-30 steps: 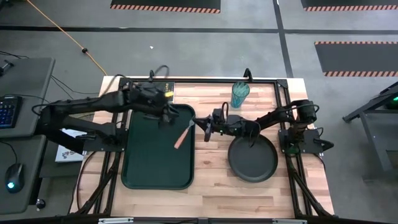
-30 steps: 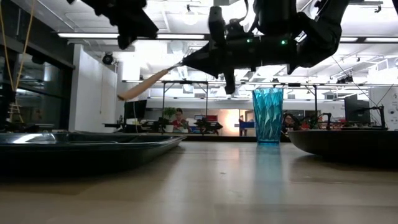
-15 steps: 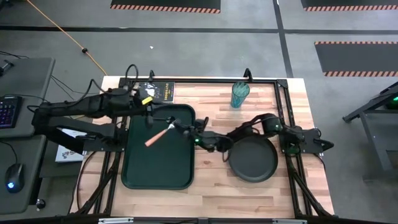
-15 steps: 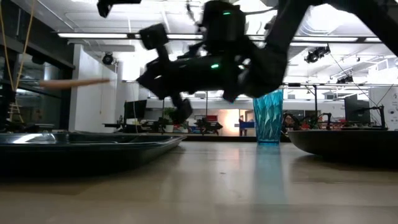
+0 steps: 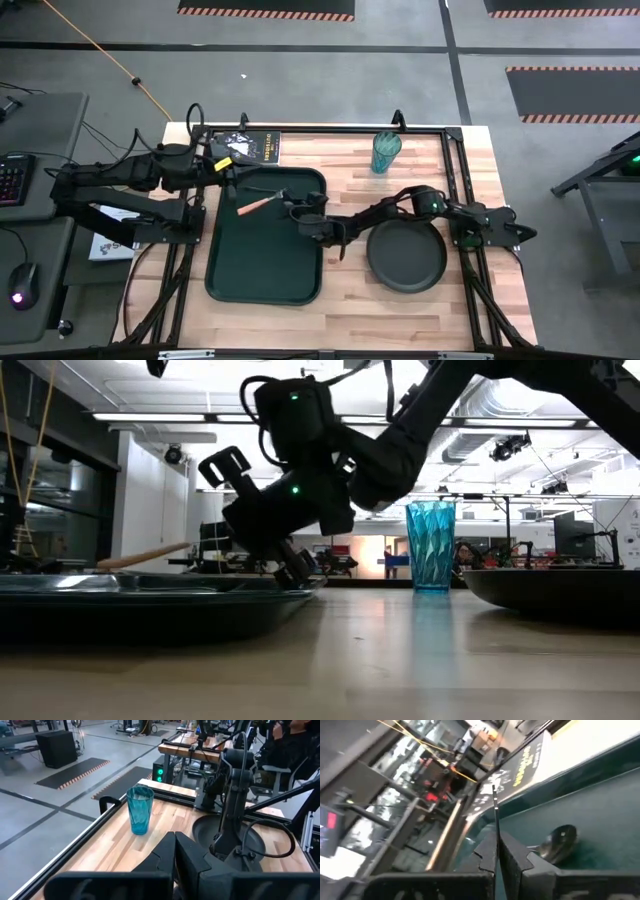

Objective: Pick and place plate/cup/fork/spoon on tray
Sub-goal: Put the fork on the tray to the right side of the spoon

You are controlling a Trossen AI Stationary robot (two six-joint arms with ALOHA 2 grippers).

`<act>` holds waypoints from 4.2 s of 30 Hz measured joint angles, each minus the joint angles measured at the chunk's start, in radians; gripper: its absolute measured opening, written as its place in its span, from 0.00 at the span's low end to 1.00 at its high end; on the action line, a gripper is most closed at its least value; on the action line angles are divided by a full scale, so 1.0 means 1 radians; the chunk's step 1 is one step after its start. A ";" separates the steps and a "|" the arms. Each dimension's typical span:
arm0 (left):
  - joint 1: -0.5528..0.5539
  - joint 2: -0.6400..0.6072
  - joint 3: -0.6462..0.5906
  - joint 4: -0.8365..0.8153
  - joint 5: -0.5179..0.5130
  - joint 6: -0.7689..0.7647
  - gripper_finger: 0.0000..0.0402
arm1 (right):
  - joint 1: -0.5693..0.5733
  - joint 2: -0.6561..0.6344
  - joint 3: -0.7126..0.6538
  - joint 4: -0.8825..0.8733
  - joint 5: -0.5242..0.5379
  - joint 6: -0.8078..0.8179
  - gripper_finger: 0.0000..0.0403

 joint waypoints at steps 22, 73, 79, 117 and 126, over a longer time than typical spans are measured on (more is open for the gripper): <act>0.000 0.001 0.000 0.000 0.000 0.000 0.00 | -0.035 -0.004 0.055 -0.269 -0.074 0.038 0.00; 0.001 0.001 0.000 0.000 0.013 -0.026 0.00 | 0.000 -0.009 0.057 -0.460 -0.274 -0.159 0.30; 0.001 0.001 0.000 -0.001 0.013 -0.026 0.00 | -0.008 -0.009 0.057 -0.505 -0.275 -0.178 0.30; 0.001 0.001 0.000 -0.031 0.013 -0.027 0.00 | -0.039 -0.084 0.054 -0.760 -0.334 -0.308 0.30; 0.001 0.001 0.000 -0.031 0.013 -0.027 0.00 | -0.039 -0.171 0.054 -0.966 -0.273 -0.329 0.30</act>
